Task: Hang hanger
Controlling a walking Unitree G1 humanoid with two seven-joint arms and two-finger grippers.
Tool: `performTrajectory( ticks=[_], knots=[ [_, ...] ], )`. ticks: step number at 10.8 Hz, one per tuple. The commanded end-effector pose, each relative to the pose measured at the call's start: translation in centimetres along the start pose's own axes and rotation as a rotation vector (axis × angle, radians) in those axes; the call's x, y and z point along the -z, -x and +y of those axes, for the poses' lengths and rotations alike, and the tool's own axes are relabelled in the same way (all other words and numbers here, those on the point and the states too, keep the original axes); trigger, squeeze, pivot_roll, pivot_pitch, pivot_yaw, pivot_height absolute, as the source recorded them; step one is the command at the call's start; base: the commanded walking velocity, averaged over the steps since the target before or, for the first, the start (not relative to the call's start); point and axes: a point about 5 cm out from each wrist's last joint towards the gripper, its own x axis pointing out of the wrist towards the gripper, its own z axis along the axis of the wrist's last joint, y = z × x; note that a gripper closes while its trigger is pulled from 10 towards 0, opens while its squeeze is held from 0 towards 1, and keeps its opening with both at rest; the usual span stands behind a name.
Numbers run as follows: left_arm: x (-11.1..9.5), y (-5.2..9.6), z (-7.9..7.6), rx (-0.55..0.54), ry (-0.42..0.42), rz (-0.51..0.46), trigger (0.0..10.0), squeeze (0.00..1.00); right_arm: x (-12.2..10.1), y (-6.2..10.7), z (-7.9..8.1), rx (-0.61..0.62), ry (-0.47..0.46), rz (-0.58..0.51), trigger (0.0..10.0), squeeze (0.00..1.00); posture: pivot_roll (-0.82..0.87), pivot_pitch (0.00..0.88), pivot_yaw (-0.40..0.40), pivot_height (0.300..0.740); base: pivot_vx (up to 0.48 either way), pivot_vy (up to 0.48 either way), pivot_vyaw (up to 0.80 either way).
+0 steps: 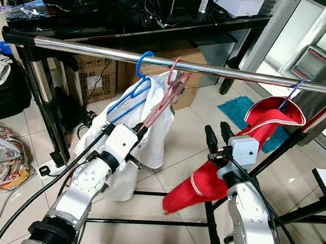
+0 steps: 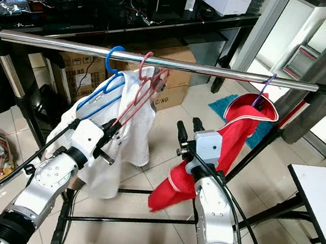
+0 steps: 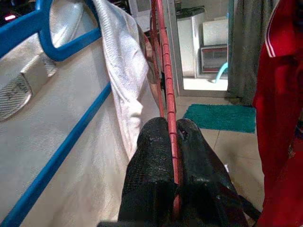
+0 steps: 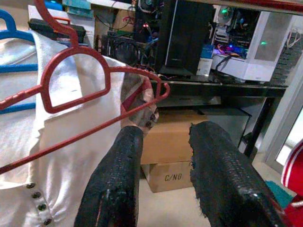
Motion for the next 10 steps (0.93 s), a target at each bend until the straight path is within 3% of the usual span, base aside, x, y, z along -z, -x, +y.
performTrajectory(
  ticks=[1,7,10],
  knots=[
    [0.2,-0.6,-0.4,0.049,-0.034,0.021,0.0,0.0,-0.3,-0.4,-0.3,0.009,0.006,-0.012,10.0,0.0,0.23,0.0,-0.069,0.74,0.0,0.0,0.0],
    [-0.7,-2.8,-0.5,0.124,-0.151,-0.007,0.0,0.0,-0.3,-0.2,-0.4,0.013,0.008,-0.01,10.0,0.0,0.22,0.0,-0.071,0.74,0.0,0.0,0.0],
    [-0.8,-3.2,-0.7,0.206,-0.195,-0.018,0.0,0.0,-0.3,-0.2,-0.3,0.014,0.005,-0.01,10.0,0.0,0.22,0.0,-0.068,0.74,0.0,0.0,0.0]
  ],
)
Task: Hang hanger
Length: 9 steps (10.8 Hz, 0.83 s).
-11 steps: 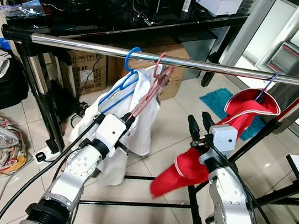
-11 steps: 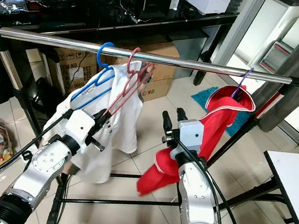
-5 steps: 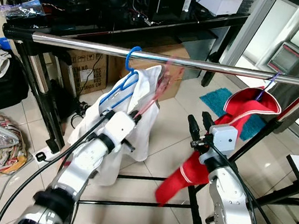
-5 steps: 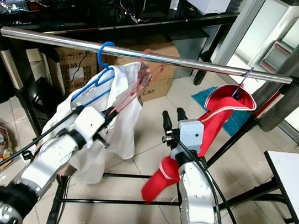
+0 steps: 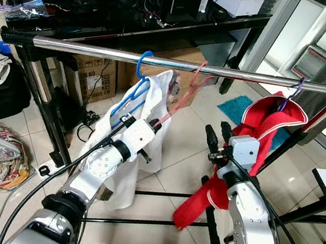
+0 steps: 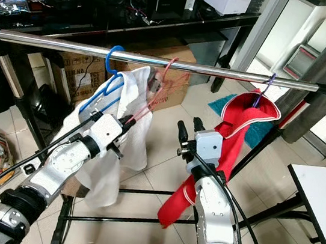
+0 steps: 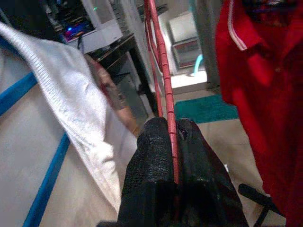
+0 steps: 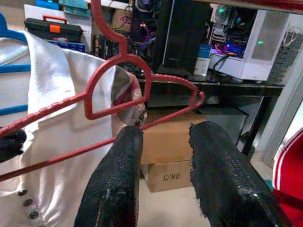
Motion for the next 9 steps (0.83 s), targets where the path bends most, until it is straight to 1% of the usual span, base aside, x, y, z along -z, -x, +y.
performTrajectory(
  ticks=[1,2,3,4,5,6,7,8,9],
  knots=[
    [-0.2,-0.4,-0.5,0.065,-0.034,-0.005,0.0,0.0,-0.3,-0.3,-0.2,0.004,0.004,-0.01,10.0,0.0,0.22,0.0,-0.068,0.74,0.0,0.0,0.0],
    [0.1,-0.4,-0.4,0.065,-0.033,0.006,6.1,0.0,-0.3,-0.3,-0.1,0.005,0.002,-0.011,10.0,0.0,0.22,0.0,-0.064,0.74,0.0,0.0,0.0],
    [0.3,-0.4,-0.1,0.037,-0.011,0.014,10.0,0.0,-0.3,-0.3,-0.1,0.007,0.001,-0.012,10.0,0.0,0.22,0.0,-0.064,0.74,0.0,0.0,0.0],
    [0.2,-0.4,0.2,0.011,0.002,0.007,10.0,0.6,-0.3,-0.4,-0.1,0.008,0.001,-0.012,10.0,0.0,0.22,0.0,-0.064,0.74,0.0,0.0,0.0],
    [-0.1,-0.2,0.6,-0.017,0.023,-0.04,10.0,1.0,-0.3,-0.4,-0.1,0.008,0.001,-0.013,10.0,0.0,0.22,0.0,-0.065,0.74,0.0,0.0,0.0],
    [-0.2,-0.3,0.7,-0.034,0.017,-0.051,10.0,1.0,-0.3,-0.4,-0.1,0.007,0.0,-0.013,10.0,0.0,0.22,0.0,-0.067,0.74,0.0,0.0,0.0],
    [-0.5,-0.4,0.7,-0.075,0.018,-0.073,10.0,1.0,-0.4,-0.4,-0.1,0.006,0.0,-0.014,10.0,0.0,0.22,0.0,-0.067,0.74,0.0,0.0,0.0],
    [-0.9,-0.4,0.2,-0.077,0.035,-0.105,10.0,1.0,-0.4,-0.3,-0.1,0.006,-0.001,-0.014,10.0,0.0,0.22,0.0,-0.068,0.74,0.0,0.0,0.0],
    [-1.1,-0.3,-0.5,-0.069,0.027,-0.133,10.0,0.96,-0.3,-0.3,-0.1,0.006,-0.002,-0.013,10.0,0.0,0.22,0.0,-0.067,0.74,0.0,0.0,0.0]
  ],
)
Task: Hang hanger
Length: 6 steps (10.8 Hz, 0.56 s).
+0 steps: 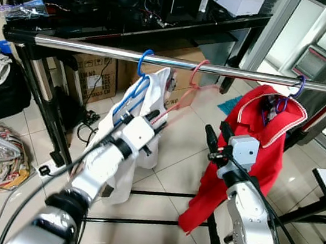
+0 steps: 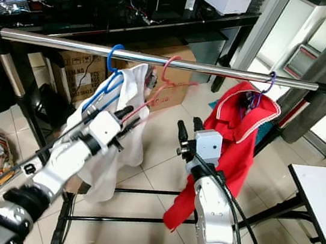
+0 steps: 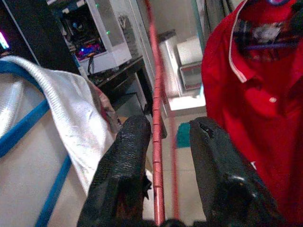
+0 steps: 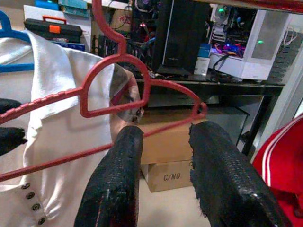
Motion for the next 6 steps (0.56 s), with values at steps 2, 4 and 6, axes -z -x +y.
performTrajectory(
  ticks=[2,4,6],
  knots=[
    [-0.8,0.2,0.0,-0.083,-0.026,-0.064,10.0,0.0,-0.3,-0.1,-0.2,0.006,0.002,-0.009,10.0,0.0,0.22,0.0,-0.066,0.74,0.0,0.0,0.0],
    [-1.6,1.1,0.6,-0.183,-0.061,-0.14,10.0,0.0,-0.3,0.0,-0.2,0.007,0.002,-0.009,10.0,0.0,0.22,0.0,-0.068,0.74,0.0,0.0,0.0],
    [-2.1,2.0,1.0,-0.239,-0.083,-0.177,10.0,0.0,-0.3,0.0,-0.2,0.005,0.002,-0.007,10.0,0.0,0.23,0.0,-0.07,0.74,0.0,0.0,0.0]
  ],
)
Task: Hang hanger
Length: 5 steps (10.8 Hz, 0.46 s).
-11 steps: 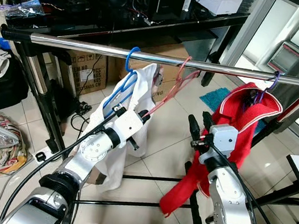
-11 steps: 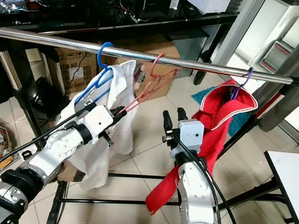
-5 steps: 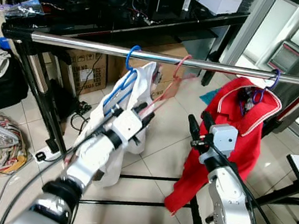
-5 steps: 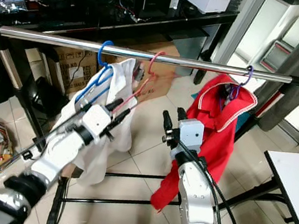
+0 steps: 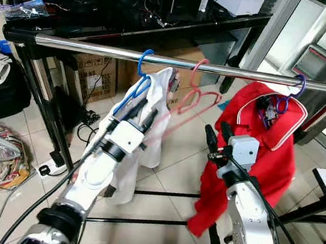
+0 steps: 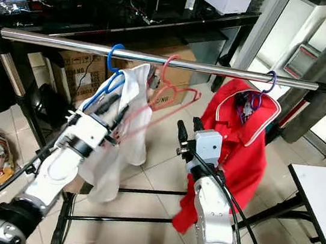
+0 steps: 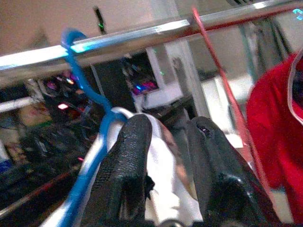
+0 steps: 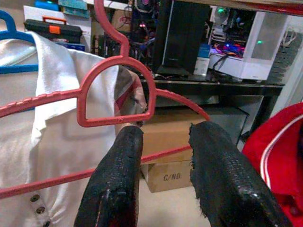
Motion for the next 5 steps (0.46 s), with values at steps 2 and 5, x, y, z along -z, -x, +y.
performTrajectory(
  ticks=[2,5],
  knots=[
    [-0.7,0.7,1.3,-0.109,-0.028,-0.025,10.0,0.0,-0.2,0.0,-0.3,0.004,0.003,-0.004,10.0,0.0,0.23,0.0,-0.07,0.74,0.0,0.0,0.0],
    [-1.2,2.1,3.3,-0.24,-0.048,0.007,10.0,0.0,-0.2,0.1,-0.3,0.001,0.003,0.0,10.0,0.0,0.24,0.004,-0.072,0.74,0.0,0.0,0.0]
  ],
)
